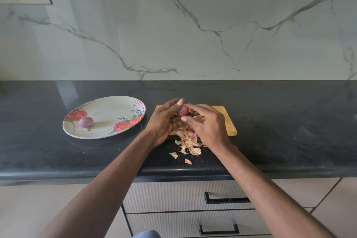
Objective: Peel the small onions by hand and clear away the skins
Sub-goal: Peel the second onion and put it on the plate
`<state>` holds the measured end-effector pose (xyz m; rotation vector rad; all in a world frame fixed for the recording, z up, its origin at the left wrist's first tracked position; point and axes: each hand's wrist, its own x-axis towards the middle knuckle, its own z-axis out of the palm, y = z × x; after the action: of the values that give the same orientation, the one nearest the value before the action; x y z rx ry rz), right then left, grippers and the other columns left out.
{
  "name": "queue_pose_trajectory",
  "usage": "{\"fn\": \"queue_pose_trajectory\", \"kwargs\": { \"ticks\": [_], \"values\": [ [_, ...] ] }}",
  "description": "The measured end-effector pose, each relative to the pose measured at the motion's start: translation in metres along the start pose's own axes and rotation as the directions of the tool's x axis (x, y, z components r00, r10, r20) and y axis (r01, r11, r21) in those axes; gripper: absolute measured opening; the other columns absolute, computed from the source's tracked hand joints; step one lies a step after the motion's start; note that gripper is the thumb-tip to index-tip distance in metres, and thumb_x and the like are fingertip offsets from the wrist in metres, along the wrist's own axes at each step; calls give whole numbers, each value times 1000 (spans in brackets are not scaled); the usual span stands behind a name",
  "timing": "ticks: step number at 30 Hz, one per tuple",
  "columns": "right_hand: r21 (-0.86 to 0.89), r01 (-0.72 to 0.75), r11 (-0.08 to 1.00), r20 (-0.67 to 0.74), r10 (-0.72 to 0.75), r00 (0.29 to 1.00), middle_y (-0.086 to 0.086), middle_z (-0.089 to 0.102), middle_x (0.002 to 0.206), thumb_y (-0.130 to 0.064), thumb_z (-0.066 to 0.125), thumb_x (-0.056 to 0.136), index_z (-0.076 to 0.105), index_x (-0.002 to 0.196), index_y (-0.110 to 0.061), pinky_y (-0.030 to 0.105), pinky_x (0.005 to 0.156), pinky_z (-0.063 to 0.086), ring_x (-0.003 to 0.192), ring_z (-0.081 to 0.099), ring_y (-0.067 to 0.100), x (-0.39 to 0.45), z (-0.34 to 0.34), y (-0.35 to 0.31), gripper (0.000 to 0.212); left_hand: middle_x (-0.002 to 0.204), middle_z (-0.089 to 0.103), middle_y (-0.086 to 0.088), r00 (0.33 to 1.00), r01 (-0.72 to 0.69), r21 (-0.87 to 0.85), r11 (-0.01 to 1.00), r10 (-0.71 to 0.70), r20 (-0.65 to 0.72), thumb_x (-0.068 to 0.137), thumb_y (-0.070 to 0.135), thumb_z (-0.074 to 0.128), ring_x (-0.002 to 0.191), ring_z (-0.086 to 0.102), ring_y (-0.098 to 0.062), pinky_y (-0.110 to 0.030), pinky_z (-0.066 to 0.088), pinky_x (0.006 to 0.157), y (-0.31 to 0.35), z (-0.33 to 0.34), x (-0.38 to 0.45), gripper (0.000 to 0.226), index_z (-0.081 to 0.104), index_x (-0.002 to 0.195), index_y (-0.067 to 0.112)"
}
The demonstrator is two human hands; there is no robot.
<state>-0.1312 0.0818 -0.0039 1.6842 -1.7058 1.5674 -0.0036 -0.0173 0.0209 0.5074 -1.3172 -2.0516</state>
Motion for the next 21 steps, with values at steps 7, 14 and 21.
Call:
{"fn": "queue_pose_trajectory", "kwargs": {
  "ticks": [7,14,21],
  "values": [
    [-62,-45,997,-79,40,996,9,75,103,-9,80,84,75,111,0,19,80,57,92,69,14,1,2,3,29,89,75,-19,993,112,-37,993,-111,34,104,15,50,75,75,-26,-33,63,72,-1,2,1,24,66,103,-2],
    [57,-180,982,-59,183,981,-5,77,90,-22,79,86,80,102,-11,26,69,60,81,71,6,1,-1,-4,19,101,71,-23,997,57,-16,998,-56,52,98,5,59,85,75,-28,-34,63,72,-2,0,0,25,58,119,-9],
    [78,-213,974,-50,217,975,-3,76,75,-25,76,88,82,91,-14,44,57,56,68,70,21,1,0,-2,14,92,73,-18,999,34,-22,999,-33,29,95,-4,58,81,75,-24,-36,64,71,-5,0,2,8,57,98,3]
  ]
}}
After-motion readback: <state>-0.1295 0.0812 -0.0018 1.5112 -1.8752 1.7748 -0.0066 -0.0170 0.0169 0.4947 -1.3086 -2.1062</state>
